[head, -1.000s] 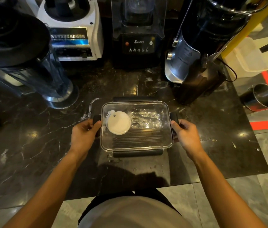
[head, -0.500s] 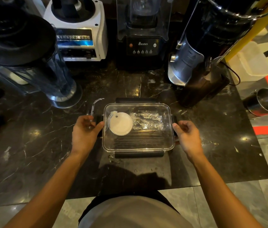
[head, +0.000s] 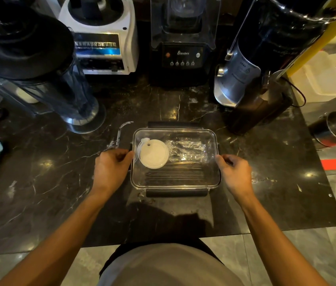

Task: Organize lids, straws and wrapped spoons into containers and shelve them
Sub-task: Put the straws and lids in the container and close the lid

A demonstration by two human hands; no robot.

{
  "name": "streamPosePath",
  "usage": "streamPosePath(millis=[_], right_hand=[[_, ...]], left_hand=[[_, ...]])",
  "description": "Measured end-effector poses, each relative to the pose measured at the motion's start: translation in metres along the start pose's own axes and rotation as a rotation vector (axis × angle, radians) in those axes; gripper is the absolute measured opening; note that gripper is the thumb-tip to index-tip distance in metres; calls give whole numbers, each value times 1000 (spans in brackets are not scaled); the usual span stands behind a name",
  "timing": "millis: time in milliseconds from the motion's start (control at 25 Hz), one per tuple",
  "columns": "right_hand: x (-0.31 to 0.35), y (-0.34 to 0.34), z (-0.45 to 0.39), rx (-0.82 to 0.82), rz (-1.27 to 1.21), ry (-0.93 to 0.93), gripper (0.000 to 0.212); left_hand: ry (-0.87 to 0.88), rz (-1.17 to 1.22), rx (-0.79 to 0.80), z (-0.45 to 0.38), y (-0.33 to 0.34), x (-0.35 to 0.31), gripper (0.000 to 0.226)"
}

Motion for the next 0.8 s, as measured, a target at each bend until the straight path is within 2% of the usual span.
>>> streamPosePath(millis=[120, 200, 240, 320, 440, 520, 600, 800], right_hand=[[3, 0, -4, 8, 41, 40, 33], [12, 0, -7, 36, 193, -16, 28], [19, 3, -6, 53, 334, -75, 32], [36, 14, 2, 105, 536, -231, 66], [63, 41, 36, 207, 613, -570, 95], [55, 53, 52, 270, 707, -684, 102], [40, 59, 59, 314, 791, -689, 103], [27, 59, 62, 276, 825, -686, 95]], left_hand=[[66, -107, 59, -1, -1, -14, 16], [241, -301, 32, -6, -3, -37, 13], [344, -389, 10, -9, -2, -52, 24], [538, -471, 89, -17, 18, -86, 51], [757, -571, 264, -22, 61, -133, 65], [781, -669, 360, -27, 86, -144, 71], [749, -765, 433, -34, 104, -143, 75], [708, -754, 453, -42, 116, -143, 79]])
Point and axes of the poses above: each hand's wrist, its own z-axis away from the middle knuckle, its own y-axis out of the palm, x = y × z, the point moved 9 cm from there along -z, towards the middle knuckle, and after that the axes turned 4 degrees about -z, right-handed, at the moved point
